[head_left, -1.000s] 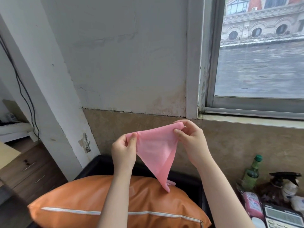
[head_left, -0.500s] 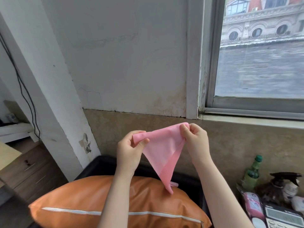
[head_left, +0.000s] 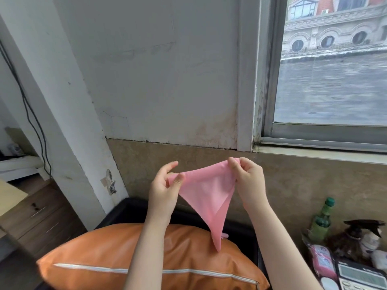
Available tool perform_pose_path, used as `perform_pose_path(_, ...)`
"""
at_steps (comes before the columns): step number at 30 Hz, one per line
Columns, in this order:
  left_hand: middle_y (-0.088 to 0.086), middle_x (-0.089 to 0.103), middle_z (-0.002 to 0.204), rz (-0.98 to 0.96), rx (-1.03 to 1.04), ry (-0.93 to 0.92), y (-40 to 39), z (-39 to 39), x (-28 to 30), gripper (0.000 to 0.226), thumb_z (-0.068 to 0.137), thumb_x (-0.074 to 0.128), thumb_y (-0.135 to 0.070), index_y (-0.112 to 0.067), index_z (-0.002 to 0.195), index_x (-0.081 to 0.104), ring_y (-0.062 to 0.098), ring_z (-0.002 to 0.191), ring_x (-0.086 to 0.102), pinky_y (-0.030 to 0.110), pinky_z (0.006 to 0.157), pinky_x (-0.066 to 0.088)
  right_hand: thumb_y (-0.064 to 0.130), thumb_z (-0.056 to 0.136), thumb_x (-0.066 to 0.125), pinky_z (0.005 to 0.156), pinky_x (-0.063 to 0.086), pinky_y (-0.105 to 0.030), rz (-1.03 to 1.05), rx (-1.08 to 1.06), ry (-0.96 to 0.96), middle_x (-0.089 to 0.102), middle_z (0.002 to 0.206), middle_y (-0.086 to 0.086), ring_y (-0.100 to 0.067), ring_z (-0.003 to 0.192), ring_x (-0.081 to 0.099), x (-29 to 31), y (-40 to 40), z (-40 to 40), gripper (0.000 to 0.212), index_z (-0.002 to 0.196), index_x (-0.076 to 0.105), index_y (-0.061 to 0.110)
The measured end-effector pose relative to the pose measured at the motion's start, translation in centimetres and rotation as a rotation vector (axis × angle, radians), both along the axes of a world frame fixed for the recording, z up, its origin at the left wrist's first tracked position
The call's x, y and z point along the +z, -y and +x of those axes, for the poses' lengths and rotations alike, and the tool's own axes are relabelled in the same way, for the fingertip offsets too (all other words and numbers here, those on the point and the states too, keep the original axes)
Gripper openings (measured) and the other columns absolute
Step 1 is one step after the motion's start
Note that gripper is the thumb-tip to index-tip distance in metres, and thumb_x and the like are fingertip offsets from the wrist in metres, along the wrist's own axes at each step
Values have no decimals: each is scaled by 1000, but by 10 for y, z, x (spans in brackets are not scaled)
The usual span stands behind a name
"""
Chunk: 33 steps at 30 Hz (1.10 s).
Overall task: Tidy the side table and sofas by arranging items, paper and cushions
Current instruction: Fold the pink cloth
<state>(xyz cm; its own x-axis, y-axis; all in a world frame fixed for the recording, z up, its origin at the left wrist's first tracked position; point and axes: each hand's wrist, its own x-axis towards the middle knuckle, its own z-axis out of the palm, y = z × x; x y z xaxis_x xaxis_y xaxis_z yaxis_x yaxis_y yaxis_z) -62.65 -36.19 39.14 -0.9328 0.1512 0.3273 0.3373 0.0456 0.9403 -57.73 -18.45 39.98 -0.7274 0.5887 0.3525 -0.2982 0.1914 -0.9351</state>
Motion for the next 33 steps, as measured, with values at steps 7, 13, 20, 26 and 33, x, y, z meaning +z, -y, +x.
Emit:
perform_pose_path(7, -10, 69, 82, -14, -23, -100, -6, 9, 4, 20, 84, 67, -3, -22, 88, 67, -3, 76, 62, 10, 68, 46, 18, 92, 57, 50, 25, -23, -185, 22, -14, 40, 43, 15, -7, 51, 33, -3, -2, -2, 36, 57, 52, 13)
perform_pose_path(13, 0, 67, 70, 74, 199, 35, -6, -1, -2, 23, 93, 57, -14, -17, 73, 66, 13, 69, 59, 30, 67, 48, -1, 85, 62, 71, 49, -25, -143, 257, -33, 67, 81, 1, -9, 77, 61, -5, -2, 1, 20, 91, 67, 17)
perform_pose_path(20, -15, 41, 49, 43, 167, 56, -7, 3, 6, 47, 88, 60, -43, -16, 51, 51, 0, 51, 37, 21, 54, 33, 12, 86, 64, 56, 30, -28, -116, 38, -34, 41, 56, -2, -12, 57, 35, -4, 2, 0, 32, 58, 49, 6)
perform_pose_path(26, -7, 66, 91, 68, -103, -12, -1, -3, 3, 43, 67, 74, -47, -29, 104, 62, -1, 80, 60, 11, 74, 45, 17, 89, 62, 55, 21, -30, -186, -3, -56, 29, 53, -1, -16, 56, 27, 2, 0, -4, 45, 53, 35, 13)
perform_pose_path(33, -8, 67, 72, 185, 129, 65, -8, -1, 5, 18, 90, 60, -6, -18, 78, 66, 9, 74, 60, 31, 77, 49, 3, 82, 67, 52, 42, -21, -206, 166, -35, 56, 56, 5, -9, 53, 50, 2, -3, -1, 18, 68, 57, 11)
